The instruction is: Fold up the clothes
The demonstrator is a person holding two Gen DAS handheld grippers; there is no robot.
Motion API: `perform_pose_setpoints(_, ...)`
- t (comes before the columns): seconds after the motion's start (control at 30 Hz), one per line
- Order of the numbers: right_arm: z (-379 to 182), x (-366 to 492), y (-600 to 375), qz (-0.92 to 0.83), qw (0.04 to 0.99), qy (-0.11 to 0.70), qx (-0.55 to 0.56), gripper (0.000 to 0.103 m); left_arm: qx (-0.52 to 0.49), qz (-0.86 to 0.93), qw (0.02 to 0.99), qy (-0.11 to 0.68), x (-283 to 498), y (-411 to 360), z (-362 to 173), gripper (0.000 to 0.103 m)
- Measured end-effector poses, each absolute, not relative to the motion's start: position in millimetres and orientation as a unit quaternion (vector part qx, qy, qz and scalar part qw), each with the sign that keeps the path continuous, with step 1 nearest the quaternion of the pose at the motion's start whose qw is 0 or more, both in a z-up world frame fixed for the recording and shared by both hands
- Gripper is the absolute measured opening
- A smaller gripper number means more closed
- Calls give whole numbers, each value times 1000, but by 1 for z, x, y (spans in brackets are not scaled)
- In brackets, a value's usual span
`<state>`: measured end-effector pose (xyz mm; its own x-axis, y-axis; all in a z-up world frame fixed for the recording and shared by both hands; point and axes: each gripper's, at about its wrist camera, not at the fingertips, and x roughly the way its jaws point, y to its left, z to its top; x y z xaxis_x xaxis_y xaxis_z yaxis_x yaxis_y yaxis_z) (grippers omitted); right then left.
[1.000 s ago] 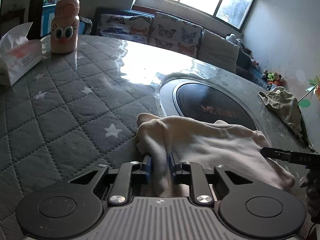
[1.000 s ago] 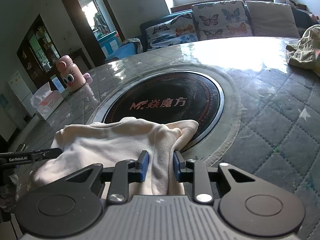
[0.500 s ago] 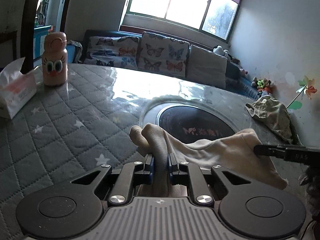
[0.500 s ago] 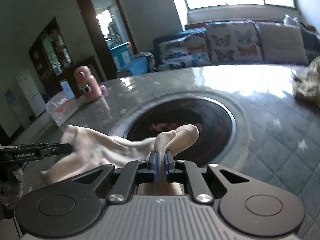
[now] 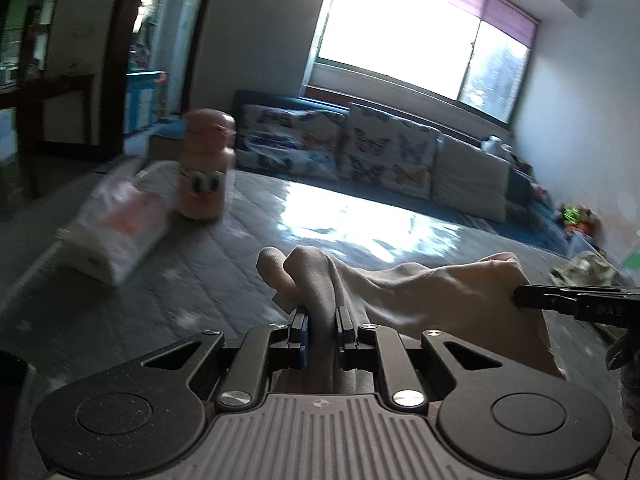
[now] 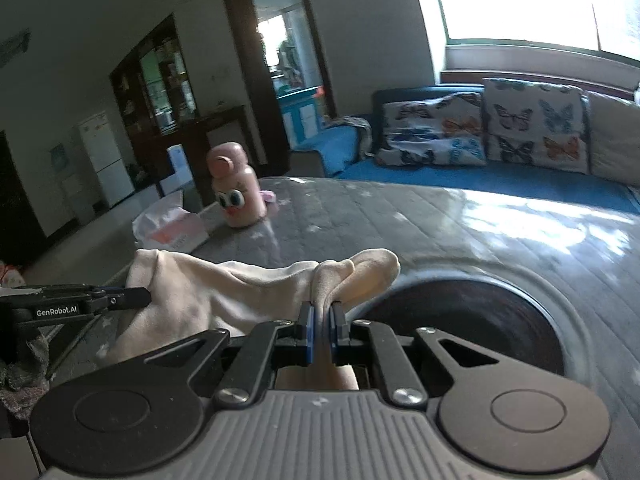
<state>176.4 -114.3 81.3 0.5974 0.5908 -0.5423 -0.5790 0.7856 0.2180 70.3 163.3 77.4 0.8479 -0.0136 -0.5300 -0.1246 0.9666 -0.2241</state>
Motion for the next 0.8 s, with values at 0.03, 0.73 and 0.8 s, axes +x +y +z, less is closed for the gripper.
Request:
perform_pose_setpoints(0.03, 82, 182, -107, 331, 892, 306, 7, 7, -127, 38, 953, 274, 73, 170, 78, 14)
perform_pose_setpoints(0.73, 28, 262, -21, 337, 869, 361, -35, 8, -122, 147, 923, 333, 105, 236, 38, 15)
perform_pose_setpoints(0.8, 25, 264, -17, 326, 872, 364, -43, 11, -118, 153, 921, 337, 106, 237, 36, 16)
